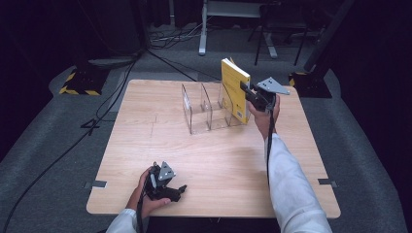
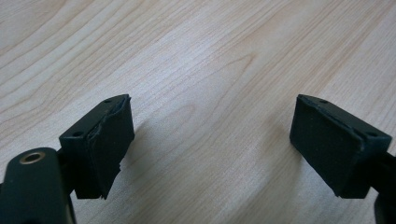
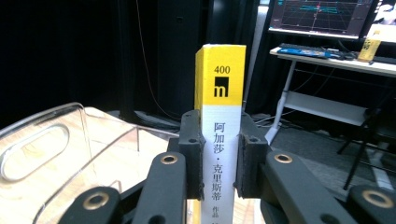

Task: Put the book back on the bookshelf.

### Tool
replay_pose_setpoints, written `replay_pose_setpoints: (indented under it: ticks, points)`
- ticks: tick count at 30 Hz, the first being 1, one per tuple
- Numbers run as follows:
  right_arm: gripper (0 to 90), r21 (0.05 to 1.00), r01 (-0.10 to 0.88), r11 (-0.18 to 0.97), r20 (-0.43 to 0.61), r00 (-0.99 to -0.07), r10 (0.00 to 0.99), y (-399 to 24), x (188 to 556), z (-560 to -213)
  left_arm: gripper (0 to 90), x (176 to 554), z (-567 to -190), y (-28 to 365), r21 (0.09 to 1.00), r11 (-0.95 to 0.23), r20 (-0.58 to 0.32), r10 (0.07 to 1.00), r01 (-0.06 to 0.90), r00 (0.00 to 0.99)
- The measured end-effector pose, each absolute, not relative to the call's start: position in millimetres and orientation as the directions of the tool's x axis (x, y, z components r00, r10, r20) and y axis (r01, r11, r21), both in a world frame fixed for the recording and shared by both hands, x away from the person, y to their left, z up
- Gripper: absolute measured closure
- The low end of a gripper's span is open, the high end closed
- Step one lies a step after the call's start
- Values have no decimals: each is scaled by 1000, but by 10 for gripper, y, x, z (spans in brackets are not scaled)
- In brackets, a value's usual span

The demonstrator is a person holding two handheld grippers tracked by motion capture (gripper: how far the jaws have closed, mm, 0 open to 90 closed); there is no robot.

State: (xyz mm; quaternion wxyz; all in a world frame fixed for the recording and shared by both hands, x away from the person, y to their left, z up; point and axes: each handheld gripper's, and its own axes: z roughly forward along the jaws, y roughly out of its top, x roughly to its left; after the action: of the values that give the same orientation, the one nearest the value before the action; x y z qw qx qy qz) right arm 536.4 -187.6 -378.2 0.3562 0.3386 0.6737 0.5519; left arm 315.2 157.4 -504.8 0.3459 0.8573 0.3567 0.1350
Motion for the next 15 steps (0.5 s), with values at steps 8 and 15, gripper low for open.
replay_pose_setpoints:
  ticks: [8,15]
  points:
    - [754,985,98,142,-74,-501,862,-2035,5244,-3874,144,3152,-5049,1574,691,-507,-12,705,516,709]
    - [723,976,113,184,-109,-475,873,-2161,5115,-3939,143,3152,-5048,1574,690,-507,-14,705,517,709]
